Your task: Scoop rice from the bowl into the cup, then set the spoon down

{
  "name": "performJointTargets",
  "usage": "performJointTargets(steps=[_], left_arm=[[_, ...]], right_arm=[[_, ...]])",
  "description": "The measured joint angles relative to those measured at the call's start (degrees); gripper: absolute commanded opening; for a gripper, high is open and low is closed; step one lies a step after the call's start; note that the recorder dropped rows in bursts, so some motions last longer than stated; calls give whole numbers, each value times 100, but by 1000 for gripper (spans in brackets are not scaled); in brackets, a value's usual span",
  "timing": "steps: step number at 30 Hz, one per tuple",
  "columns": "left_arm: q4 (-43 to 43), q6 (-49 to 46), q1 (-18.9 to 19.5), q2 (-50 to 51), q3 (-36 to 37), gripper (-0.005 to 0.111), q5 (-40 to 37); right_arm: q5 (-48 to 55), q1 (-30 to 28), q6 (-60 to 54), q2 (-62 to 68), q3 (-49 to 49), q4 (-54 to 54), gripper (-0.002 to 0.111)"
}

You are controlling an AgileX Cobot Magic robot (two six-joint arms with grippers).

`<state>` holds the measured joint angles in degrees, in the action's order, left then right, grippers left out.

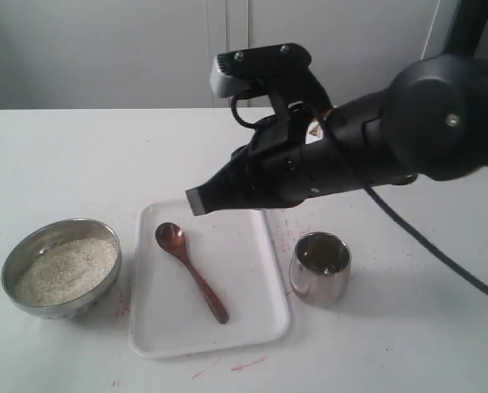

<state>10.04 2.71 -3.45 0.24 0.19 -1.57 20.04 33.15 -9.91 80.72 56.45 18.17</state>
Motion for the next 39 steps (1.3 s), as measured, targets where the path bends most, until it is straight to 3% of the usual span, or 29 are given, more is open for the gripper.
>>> performJointTargets(steps=[31, 39], left_arm=[[0, 0, 0, 0, 0, 14, 0], [0, 0, 0, 0, 0, 14, 0]], right_arm=[[-1472, 0, -439, -4784, -3496, 0, 0], [-1887, 0, 141, -5567, -4131, 0, 0]])
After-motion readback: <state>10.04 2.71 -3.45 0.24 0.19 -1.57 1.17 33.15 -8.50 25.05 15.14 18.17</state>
